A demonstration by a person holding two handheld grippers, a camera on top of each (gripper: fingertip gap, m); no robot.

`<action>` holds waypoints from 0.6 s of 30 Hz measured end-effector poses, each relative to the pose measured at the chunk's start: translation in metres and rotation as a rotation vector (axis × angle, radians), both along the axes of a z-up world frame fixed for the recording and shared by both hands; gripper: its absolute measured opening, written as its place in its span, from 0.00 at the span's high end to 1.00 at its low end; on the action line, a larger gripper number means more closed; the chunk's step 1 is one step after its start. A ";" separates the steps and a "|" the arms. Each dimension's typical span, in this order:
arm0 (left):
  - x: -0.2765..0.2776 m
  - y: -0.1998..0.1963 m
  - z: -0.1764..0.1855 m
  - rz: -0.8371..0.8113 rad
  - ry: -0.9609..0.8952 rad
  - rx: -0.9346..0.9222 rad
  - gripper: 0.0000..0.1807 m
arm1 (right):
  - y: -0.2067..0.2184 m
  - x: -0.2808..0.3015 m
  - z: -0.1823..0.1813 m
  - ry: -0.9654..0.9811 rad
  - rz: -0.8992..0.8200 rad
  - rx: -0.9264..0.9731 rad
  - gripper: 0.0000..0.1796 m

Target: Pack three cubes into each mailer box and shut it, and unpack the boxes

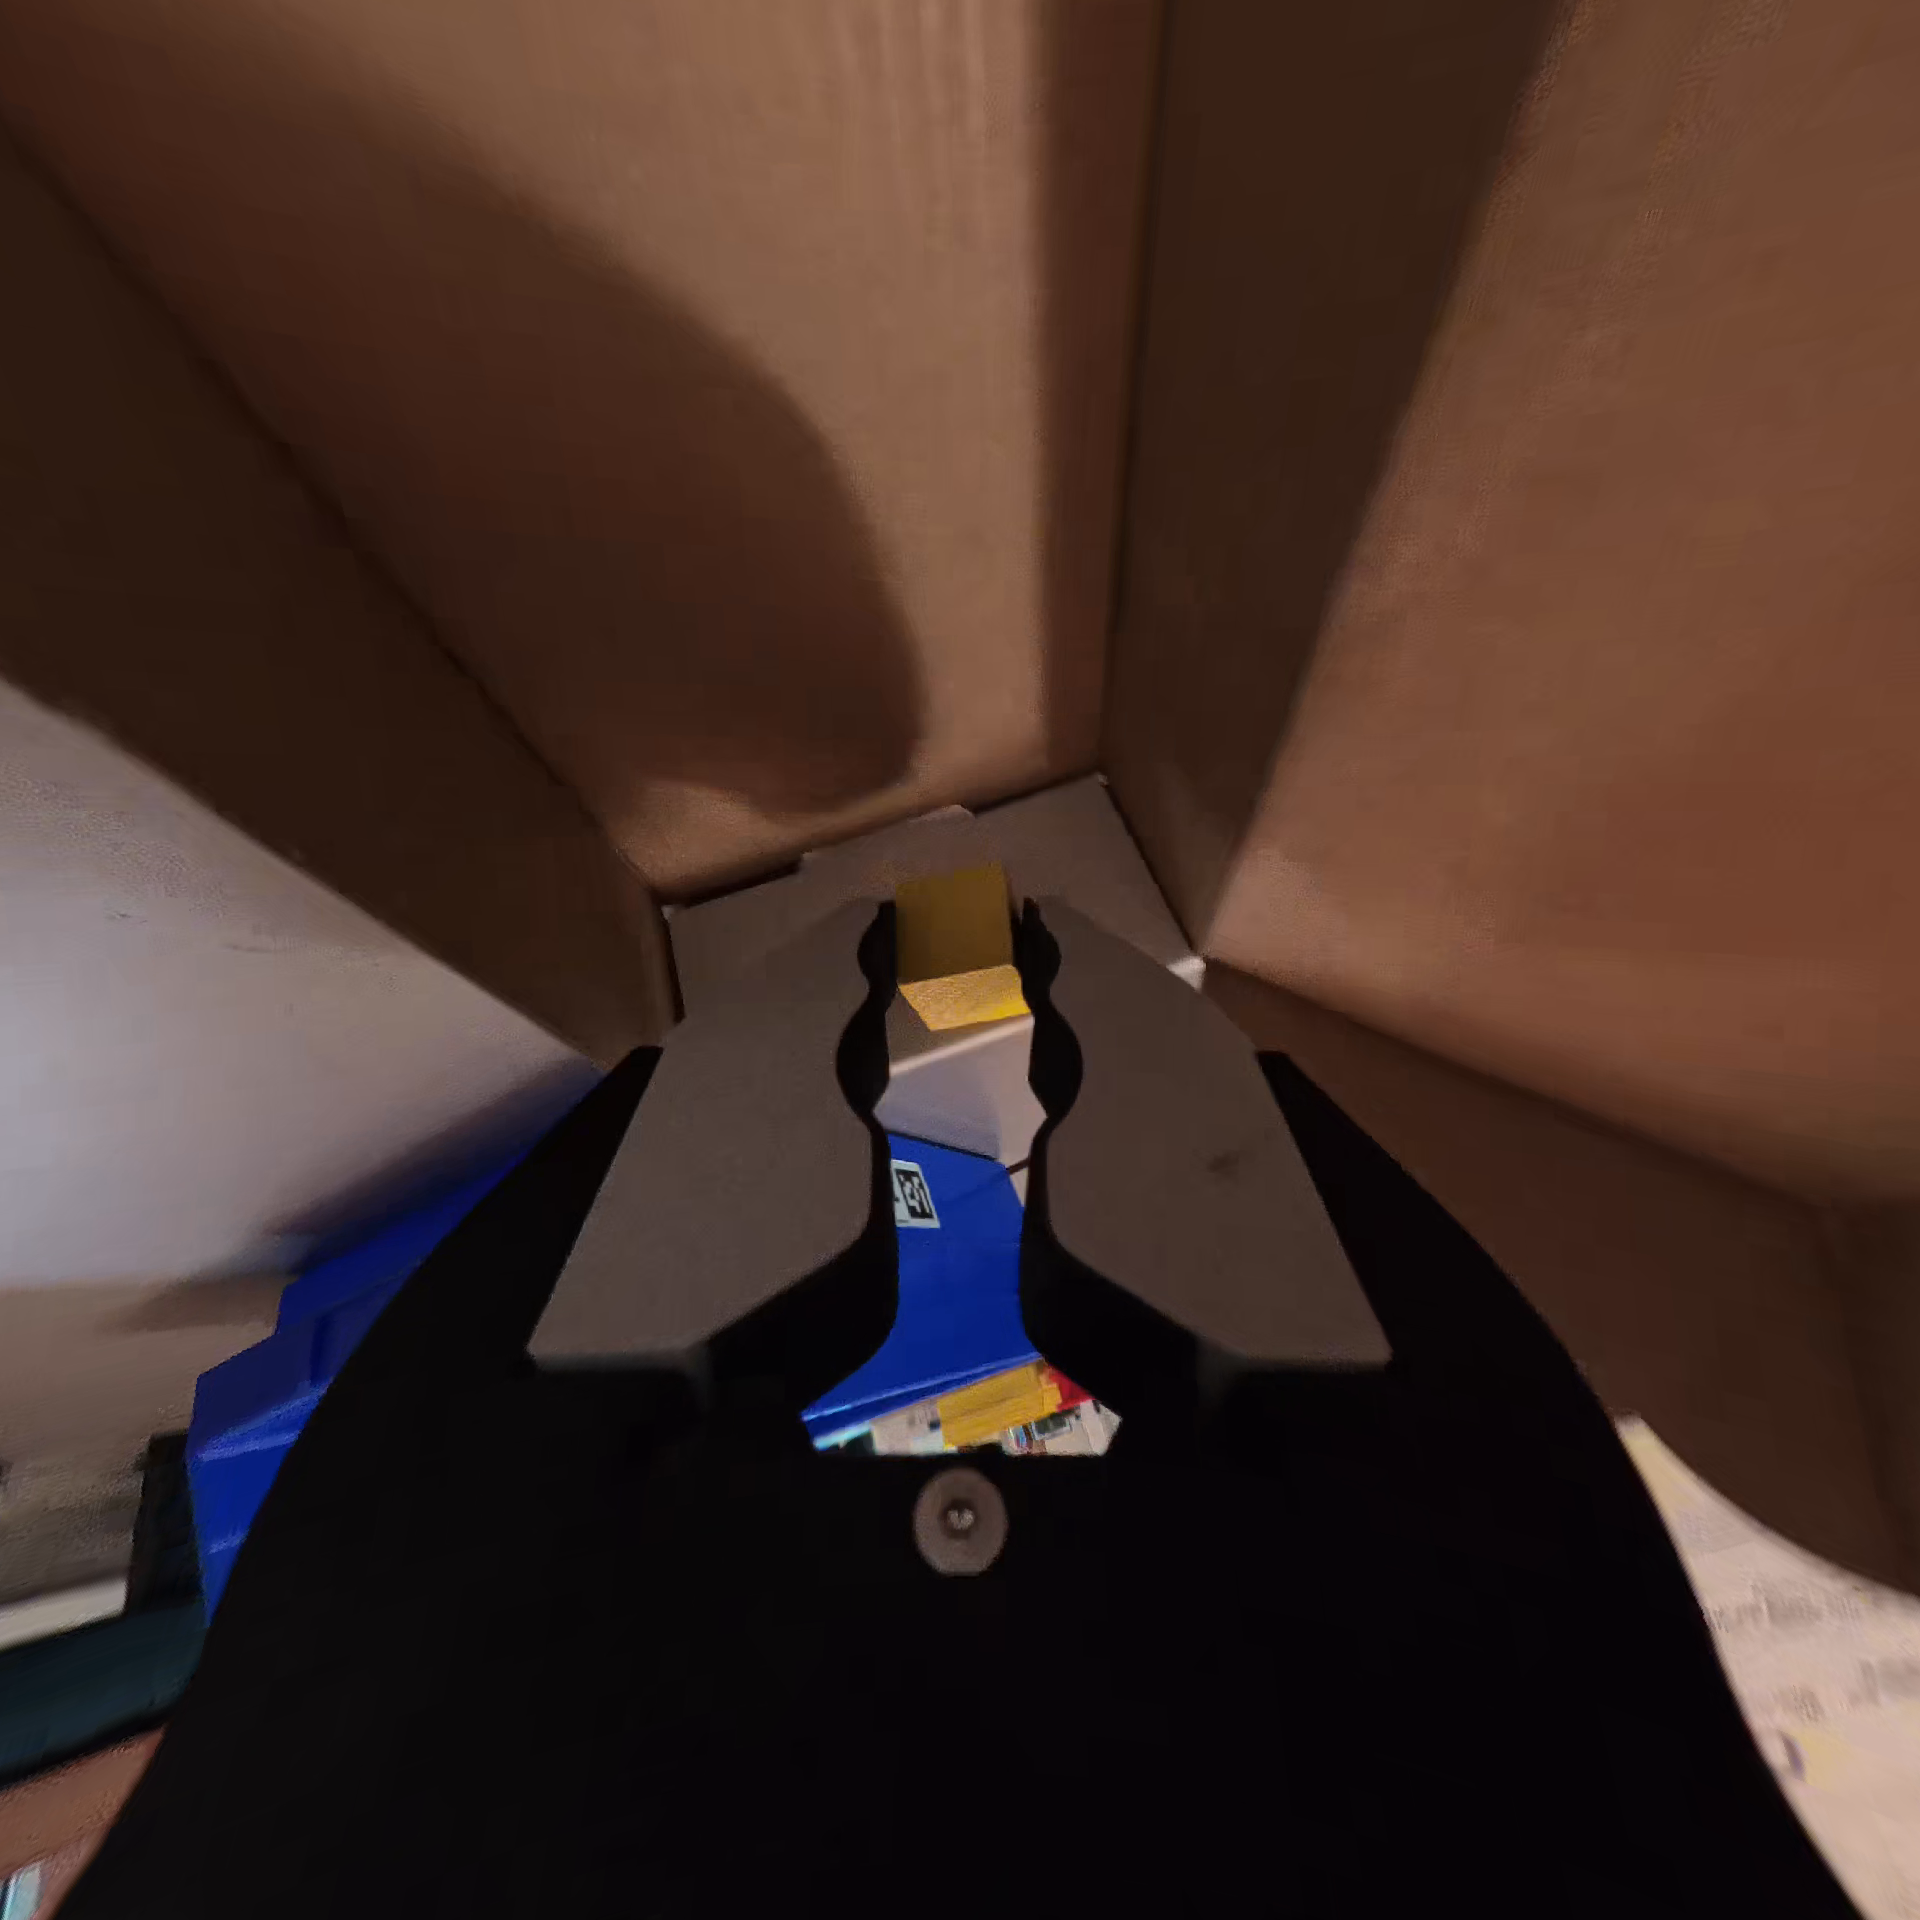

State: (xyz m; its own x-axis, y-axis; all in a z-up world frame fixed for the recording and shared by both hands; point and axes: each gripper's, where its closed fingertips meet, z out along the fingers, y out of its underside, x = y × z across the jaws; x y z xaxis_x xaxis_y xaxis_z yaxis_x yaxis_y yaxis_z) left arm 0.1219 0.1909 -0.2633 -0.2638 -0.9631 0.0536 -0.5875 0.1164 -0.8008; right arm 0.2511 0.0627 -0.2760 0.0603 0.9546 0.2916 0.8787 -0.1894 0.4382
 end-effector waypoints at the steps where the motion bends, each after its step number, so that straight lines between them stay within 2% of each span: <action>1: 0.000 0.000 0.001 0.001 -0.002 -0.003 0.77 | 0.001 -0.005 0.007 0.027 -0.007 0.042 0.87; 6: 0.000 0.003 -0.001 0.009 0.002 -0.013 0.77 | -0.003 -0.038 0.050 0.357 -0.159 0.278 0.87; 10: 0.000 0.001 0.000 0.007 0.002 -0.013 0.77 | -0.017 -0.014 0.089 0.552 -0.365 0.487 0.87; 12: 0.000 0.001 0.001 0.003 -0.001 -0.005 0.77 | -0.035 0.029 0.098 0.542 -0.569 0.586 0.87; 14: 0.000 0.000 0.001 0.001 0.000 0.002 0.77 | -0.063 0.082 0.098 0.497 -0.860 0.681 0.87; 16: 0.000 0.000 0.001 0.001 0.001 0.001 0.77 | -0.094 0.126 0.089 0.505 -1.158 0.769 0.87; 18: 0.000 0.000 0.000 0.001 0.004 0.003 0.77 | -0.126 0.160 0.074 0.461 -1.386 0.822 0.87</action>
